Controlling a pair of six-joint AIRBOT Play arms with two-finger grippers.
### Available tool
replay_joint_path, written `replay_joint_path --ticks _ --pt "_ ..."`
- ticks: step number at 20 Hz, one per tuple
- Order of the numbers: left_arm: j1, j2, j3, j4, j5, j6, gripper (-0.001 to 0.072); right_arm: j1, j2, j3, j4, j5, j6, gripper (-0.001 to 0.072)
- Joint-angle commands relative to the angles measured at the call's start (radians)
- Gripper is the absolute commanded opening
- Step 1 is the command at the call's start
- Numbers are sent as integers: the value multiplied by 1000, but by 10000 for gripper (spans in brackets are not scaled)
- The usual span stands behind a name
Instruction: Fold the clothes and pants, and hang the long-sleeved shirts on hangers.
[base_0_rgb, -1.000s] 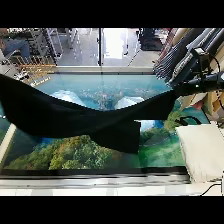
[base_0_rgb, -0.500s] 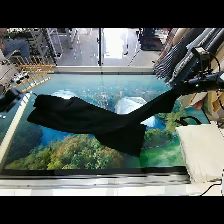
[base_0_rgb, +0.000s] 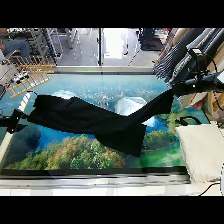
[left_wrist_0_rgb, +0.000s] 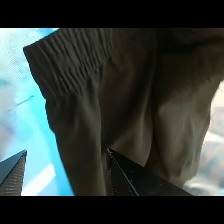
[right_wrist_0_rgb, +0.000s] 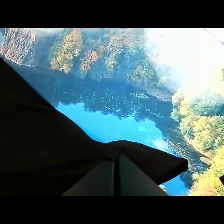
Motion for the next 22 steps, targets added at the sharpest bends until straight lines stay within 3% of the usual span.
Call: replay_joint_path --ticks 1,5,12,15,16,18,22 --pt "-29 -48 -7 -27 69 -77 498 1 -1 0 5 5 0 12" --pt "-30 -53 -7 72 116 -233 498 1 -1 0 5 5 -1 13" --pt "-74 -116 -7 -72 267 -237 482 1 -1 0 5 6 -8 13" --pt "-95 -145 -7 -72 267 -236 162 1 -1 0 5 9 -8 13" --pt "-98 -146 -7 -72 265 -235 7 1 0 0 4 13 -8 13" --pt "-94 -119 -7 -71 234 -161 13 0 3 0 -8 8 -8 12" --pt "-9 69 12 -76 49 164 12 0 60 5 -30 -75 21 11"
